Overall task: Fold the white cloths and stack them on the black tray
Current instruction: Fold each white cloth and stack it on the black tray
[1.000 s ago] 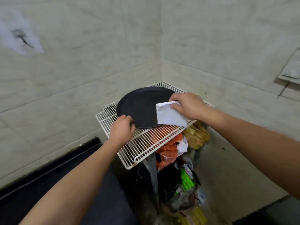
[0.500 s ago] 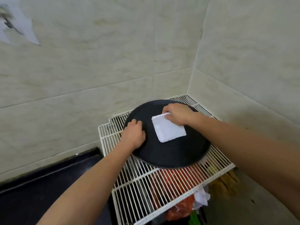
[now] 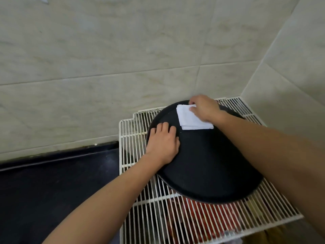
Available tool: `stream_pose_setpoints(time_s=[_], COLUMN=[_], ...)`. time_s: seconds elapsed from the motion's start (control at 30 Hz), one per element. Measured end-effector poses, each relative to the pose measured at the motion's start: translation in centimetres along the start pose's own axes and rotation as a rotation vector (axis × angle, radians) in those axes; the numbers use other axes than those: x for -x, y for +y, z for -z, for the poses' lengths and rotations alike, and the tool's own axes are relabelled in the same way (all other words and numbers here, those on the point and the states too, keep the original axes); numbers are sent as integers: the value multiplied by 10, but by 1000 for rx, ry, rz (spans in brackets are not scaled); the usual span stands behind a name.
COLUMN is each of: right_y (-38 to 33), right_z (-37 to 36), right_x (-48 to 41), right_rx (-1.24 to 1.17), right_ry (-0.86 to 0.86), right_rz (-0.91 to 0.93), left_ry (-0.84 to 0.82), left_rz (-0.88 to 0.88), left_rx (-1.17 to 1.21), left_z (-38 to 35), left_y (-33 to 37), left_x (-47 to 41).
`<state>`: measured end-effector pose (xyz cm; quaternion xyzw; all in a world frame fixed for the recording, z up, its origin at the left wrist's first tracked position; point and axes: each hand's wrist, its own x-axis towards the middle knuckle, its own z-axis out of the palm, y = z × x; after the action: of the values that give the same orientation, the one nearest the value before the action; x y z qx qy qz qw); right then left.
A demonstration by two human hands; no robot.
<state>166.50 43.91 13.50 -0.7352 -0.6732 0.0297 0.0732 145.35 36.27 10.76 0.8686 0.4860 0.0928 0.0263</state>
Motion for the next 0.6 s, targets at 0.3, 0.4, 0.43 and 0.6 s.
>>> stream_pose_setpoints(time_s=[0.3,0.4,0.43,0.6], right_y=[-10,-9,-8,-9], right_z=[-30,-32,-32,-27], right_x=[29,30,30,37], right_rx=[-63,-132,-136,-53], right_ry=[57,64,52,-42], right_rz=[195,200,204,207], left_ry=[49,37,29,-48], left_rz=[-22,-25,-25,-11], left_rx=[-28,-44,-47,-45], left_z=[-4,-5,-5,-2], left_y=[1,0,0,0], left_x=[0,0,0,-1])
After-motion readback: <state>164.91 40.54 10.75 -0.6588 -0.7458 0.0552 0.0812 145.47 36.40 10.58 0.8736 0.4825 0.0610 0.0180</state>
